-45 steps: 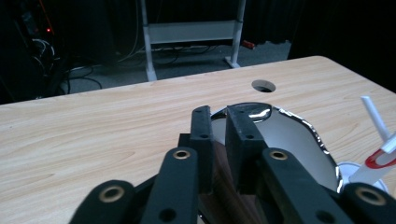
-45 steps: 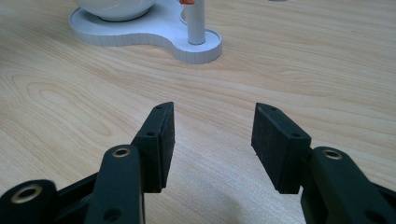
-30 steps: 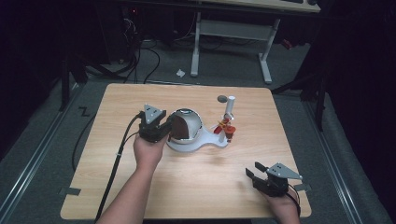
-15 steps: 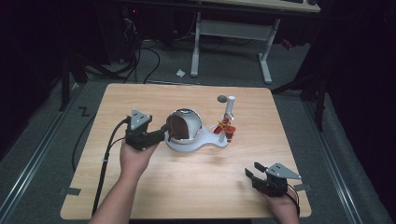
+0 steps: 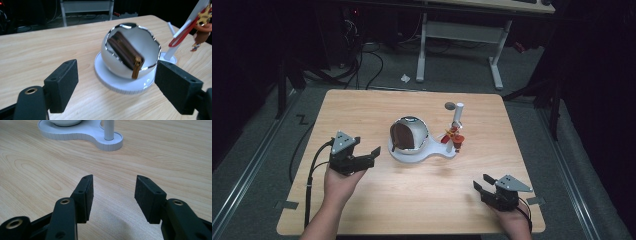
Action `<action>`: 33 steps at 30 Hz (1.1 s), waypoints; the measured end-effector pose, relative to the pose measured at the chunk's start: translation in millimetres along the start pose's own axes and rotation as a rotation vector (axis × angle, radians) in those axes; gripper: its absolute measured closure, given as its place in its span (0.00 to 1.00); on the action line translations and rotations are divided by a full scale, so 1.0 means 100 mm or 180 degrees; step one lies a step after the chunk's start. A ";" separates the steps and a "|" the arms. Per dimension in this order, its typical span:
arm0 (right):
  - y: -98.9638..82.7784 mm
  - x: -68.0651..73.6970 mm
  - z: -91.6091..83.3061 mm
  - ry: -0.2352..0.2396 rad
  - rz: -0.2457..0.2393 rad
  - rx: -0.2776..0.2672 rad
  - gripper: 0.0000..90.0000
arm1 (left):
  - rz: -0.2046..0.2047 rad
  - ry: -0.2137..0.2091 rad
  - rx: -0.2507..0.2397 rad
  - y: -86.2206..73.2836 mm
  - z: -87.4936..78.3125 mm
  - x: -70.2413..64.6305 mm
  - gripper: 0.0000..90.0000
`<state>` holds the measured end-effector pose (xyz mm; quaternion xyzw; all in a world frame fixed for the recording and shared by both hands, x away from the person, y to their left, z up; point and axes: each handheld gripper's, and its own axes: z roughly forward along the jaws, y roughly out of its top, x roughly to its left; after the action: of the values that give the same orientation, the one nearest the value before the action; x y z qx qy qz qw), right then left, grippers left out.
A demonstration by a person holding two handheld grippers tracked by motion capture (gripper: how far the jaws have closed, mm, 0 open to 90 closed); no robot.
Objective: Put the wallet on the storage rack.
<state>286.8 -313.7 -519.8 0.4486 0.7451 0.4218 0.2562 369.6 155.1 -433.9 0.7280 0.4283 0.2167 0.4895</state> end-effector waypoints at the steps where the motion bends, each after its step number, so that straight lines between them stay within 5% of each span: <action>1: 0.00 0.00 0.00 0.0000 -0.0004 0.0003 0.55 | -0.0009 -0.0001 0.0009 -0.02 0.00 0.01 0.22; 15: -0.01 0.01 0.01 -0.0005 -0.0014 0.0031 0.55 | -0.0074 -0.0068 0.0368 -0.61 0.07 0.12 0.22; 23: -0.02 0.01 0.02 -0.0015 -0.0005 0.0060 0.55 | 0.0122 -0.0114 0.0697 -0.98 -0.03 0.11 0.23; 27: -0.02 0.02 0.01 -0.0009 -0.0007 0.0056 0.55 | 0.0414 -0.0035 0.0839 -1.19 -0.19 0.00 0.22; 29: -0.01 0.03 0.00 -0.0022 -0.0013 0.0049 0.55 | 0.0491 0.0013 0.0716 -1.14 -0.27 -0.03 0.21; 33: 0.00 0.04 0.04 -0.0048 0.0000 0.0081 0.55 | 0.0285 -0.0102 0.0657 -1.13 -0.27 0.05 0.22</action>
<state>287.6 -309.0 -521.8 0.4550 0.7484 0.4089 0.2561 306.2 191.2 -524.5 0.7964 0.4074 0.1814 0.4085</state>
